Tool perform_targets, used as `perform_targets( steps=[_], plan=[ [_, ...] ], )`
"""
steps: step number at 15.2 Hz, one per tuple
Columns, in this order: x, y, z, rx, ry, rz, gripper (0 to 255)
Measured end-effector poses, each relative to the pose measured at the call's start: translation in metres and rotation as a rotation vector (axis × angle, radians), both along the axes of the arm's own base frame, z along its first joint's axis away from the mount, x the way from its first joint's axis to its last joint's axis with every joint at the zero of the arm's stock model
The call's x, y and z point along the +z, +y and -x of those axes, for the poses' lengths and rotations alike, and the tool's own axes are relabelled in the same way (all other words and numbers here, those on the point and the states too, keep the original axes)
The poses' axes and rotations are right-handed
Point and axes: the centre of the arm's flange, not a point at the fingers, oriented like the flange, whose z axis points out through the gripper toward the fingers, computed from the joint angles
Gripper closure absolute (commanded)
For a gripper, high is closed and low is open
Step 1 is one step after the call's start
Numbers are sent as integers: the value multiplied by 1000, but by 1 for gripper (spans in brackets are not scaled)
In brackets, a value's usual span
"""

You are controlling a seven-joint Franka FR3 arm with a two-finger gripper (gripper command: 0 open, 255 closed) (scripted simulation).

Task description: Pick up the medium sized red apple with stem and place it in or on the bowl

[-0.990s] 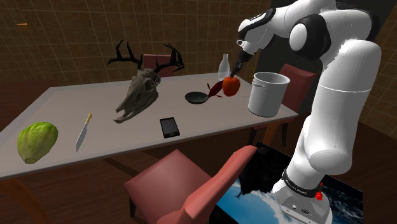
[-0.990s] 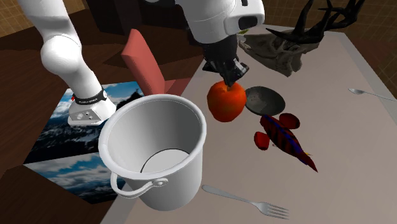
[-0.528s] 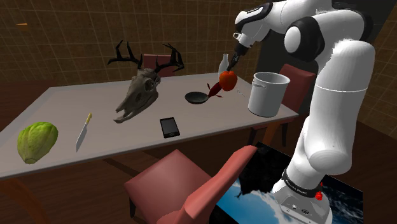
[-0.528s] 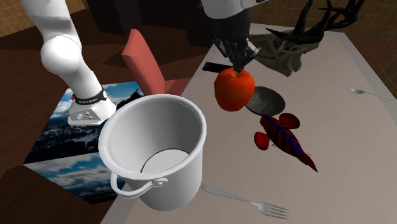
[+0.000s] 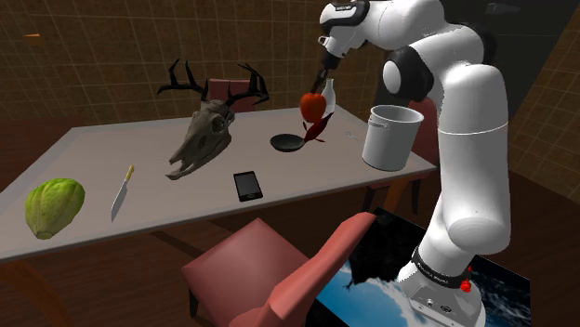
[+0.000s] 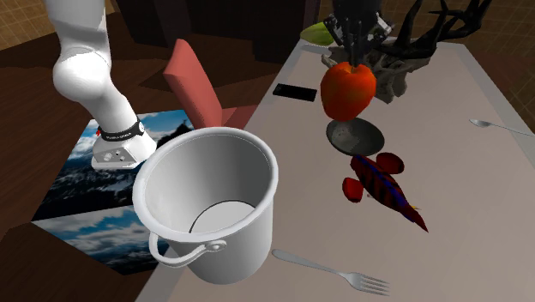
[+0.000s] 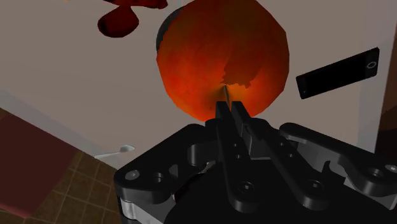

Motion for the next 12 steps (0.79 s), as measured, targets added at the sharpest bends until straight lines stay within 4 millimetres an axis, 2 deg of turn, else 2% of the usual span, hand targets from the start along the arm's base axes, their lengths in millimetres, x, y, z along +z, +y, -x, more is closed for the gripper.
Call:
perform_targets(
  steps=[8, 12],
  plan=[
    [33, 44, -94, -2, -2, 1, 255],
    [22, 49, -102, 0, 0, -2, 255]
  ],
)
